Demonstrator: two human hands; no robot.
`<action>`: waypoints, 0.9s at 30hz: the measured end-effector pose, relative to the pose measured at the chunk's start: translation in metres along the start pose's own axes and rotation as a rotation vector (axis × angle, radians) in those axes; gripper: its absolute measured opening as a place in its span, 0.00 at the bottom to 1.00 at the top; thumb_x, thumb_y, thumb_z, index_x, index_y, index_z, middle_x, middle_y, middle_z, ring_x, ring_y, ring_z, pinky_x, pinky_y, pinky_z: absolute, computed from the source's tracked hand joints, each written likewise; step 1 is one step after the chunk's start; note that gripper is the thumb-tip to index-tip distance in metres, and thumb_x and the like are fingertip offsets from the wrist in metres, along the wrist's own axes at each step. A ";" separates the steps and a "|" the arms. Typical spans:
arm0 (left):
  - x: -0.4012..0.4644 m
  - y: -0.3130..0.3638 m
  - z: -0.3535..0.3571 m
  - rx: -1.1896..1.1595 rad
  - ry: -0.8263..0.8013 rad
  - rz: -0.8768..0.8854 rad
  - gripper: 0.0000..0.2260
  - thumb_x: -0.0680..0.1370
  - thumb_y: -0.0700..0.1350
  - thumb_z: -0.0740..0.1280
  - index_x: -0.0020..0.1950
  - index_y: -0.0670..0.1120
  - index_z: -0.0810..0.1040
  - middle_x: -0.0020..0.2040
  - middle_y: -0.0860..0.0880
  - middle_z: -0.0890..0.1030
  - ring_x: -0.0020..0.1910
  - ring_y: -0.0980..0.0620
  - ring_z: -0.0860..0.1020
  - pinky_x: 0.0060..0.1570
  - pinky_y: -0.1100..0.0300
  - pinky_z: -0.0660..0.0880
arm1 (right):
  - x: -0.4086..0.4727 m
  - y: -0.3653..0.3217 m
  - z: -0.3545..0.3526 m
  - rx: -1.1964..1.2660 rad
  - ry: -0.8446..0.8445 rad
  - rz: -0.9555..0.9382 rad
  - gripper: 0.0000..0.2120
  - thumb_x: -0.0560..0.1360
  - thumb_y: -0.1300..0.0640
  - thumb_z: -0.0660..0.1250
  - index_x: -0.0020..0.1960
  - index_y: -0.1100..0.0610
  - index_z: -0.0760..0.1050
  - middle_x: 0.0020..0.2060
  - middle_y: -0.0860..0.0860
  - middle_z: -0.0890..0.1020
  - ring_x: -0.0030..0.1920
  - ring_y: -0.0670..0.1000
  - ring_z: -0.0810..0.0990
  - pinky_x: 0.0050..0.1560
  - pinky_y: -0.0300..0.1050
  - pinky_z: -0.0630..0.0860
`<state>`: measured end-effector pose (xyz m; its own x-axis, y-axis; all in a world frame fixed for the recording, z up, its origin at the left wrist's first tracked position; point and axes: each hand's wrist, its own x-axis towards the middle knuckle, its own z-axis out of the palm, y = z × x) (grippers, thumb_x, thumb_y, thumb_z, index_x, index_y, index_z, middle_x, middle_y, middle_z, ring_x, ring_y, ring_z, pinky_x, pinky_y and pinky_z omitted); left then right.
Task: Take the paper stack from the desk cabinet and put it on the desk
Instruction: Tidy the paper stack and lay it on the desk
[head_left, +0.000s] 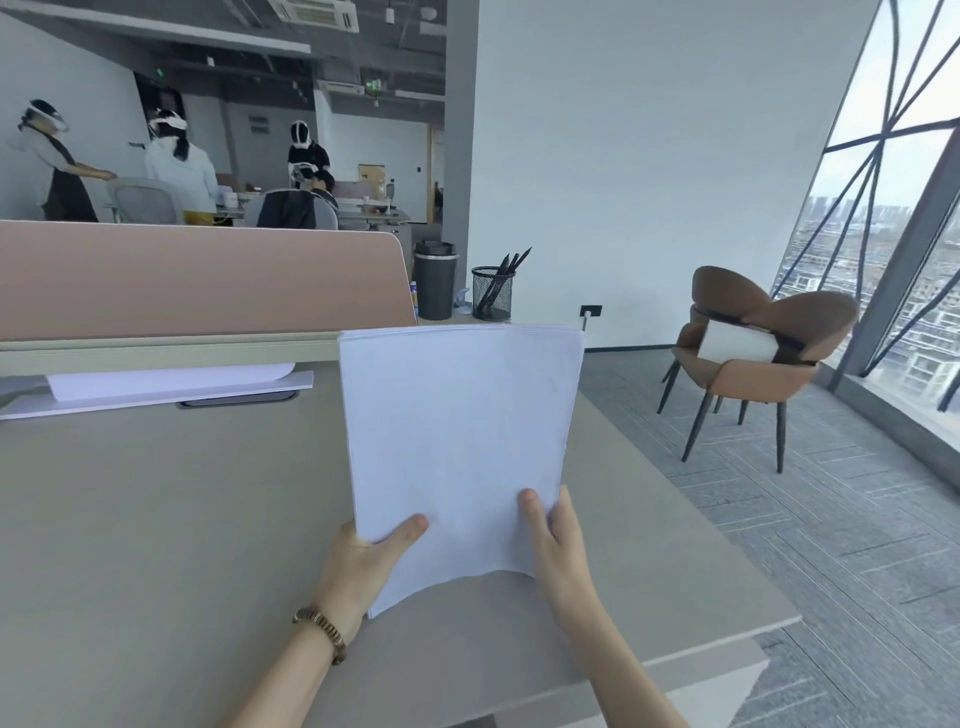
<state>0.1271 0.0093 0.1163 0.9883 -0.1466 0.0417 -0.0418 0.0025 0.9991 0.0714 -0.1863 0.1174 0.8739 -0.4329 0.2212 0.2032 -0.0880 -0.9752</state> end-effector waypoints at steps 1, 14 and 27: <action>0.002 0.002 0.000 0.007 0.007 -0.004 0.04 0.72 0.45 0.76 0.45 0.53 0.85 0.41 0.60 0.87 0.42 0.62 0.85 0.43 0.62 0.78 | 0.001 0.003 0.000 -0.013 -0.003 0.018 0.07 0.82 0.52 0.61 0.58 0.49 0.75 0.56 0.44 0.84 0.58 0.44 0.82 0.58 0.45 0.78; 0.078 0.010 0.067 0.141 -0.123 -0.225 0.07 0.72 0.46 0.77 0.46 0.44 0.84 0.47 0.47 0.86 0.41 0.53 0.83 0.38 0.63 0.77 | 0.090 0.018 -0.047 -0.440 0.206 0.256 0.18 0.80 0.48 0.63 0.37 0.57 0.62 0.34 0.50 0.71 0.35 0.52 0.69 0.33 0.46 0.64; 0.153 -0.019 0.154 0.504 0.015 -0.154 0.15 0.68 0.51 0.71 0.45 0.39 0.79 0.40 0.46 0.84 0.38 0.45 0.81 0.40 0.56 0.78 | 0.204 0.065 -0.101 -0.735 0.140 0.328 0.18 0.78 0.46 0.64 0.45 0.63 0.74 0.45 0.58 0.81 0.48 0.60 0.79 0.43 0.48 0.71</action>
<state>0.2564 -0.1657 0.1027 0.9903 -0.0936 -0.1023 0.0429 -0.4946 0.8680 0.2180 -0.3708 0.0975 0.7653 -0.6428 -0.0324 -0.4374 -0.4826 -0.7588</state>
